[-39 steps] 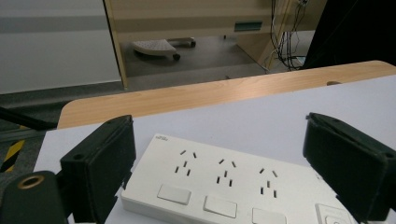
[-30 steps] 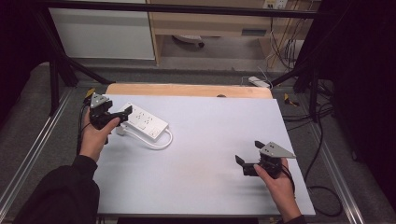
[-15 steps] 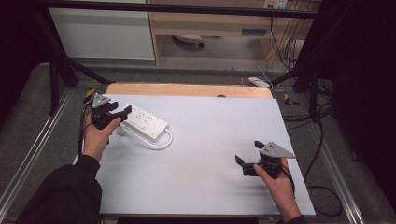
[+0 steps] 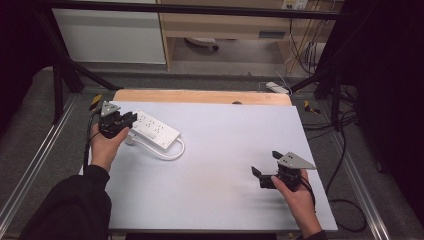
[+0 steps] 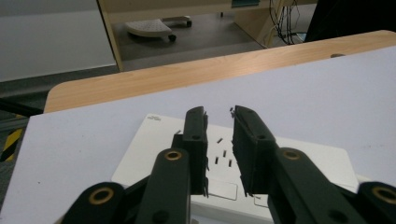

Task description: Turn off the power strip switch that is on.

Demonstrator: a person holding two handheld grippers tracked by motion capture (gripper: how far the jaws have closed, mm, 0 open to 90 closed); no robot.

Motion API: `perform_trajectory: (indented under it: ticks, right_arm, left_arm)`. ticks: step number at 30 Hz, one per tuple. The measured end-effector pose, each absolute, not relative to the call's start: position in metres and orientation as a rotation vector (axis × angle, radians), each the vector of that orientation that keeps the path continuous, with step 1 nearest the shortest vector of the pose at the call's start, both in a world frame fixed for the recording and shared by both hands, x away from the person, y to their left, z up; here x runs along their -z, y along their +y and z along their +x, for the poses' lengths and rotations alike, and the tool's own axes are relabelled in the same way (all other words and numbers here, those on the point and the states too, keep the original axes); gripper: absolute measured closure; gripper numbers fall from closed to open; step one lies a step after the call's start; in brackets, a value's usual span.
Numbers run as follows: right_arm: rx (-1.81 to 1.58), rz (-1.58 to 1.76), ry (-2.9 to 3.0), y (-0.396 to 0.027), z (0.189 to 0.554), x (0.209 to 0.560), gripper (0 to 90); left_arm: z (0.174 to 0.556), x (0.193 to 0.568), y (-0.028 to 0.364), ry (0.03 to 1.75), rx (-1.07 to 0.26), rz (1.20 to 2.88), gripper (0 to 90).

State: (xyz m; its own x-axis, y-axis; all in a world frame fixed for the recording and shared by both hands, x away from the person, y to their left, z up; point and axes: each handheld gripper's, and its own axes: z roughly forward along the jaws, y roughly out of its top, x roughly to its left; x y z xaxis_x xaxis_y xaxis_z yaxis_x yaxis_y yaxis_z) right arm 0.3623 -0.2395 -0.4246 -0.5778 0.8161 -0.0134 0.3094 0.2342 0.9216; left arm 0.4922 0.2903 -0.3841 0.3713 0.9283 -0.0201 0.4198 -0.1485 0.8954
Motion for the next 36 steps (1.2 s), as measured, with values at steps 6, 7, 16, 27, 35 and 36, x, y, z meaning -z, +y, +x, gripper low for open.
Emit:
perform_trajectory:
  ticks: [6, 7, 16, 27, 35, 36]
  right_arm:
    - [-1.326, 1.024, 2.013, -0.238, 0.362, 0.424, 4.3]
    - [-1.326, 1.024, 2.013, -0.238, 0.362, 0.425, 4.4]
    - [-1.322, 1.016, 2.023, -0.234, 0.363, 0.426, 4.3]
    - [-1.314, 1.027, 2.021, -0.234, 0.363, 0.426, 4.3]
    - [-1.321, 1.027, 2.02, -0.234, 0.364, 0.426, 4.3]
    - [-1.321, 1.027, 2.02, -0.234, 0.364, 0.426, 4.3]
  left_arm:
    - [0.493, 0.386, 0.288, 1.191, -0.713, 1.754, 83.7]
    - [0.493, 0.386, 0.288, 1.192, -0.711, 1.75, 84.5]
    - [0.49, 0.391, 0.291, 1.198, -0.722, 1.74, 88.9]
    - [0.492, 0.393, 0.3, 1.229, -0.705, 1.744, 90.0]
    - [0.498, 0.401, 0.306, 1.27, -0.685, 1.744, 90.0]
    - [0.499, 0.402, 0.306, 1.275, -0.682, 1.747, 90.0]
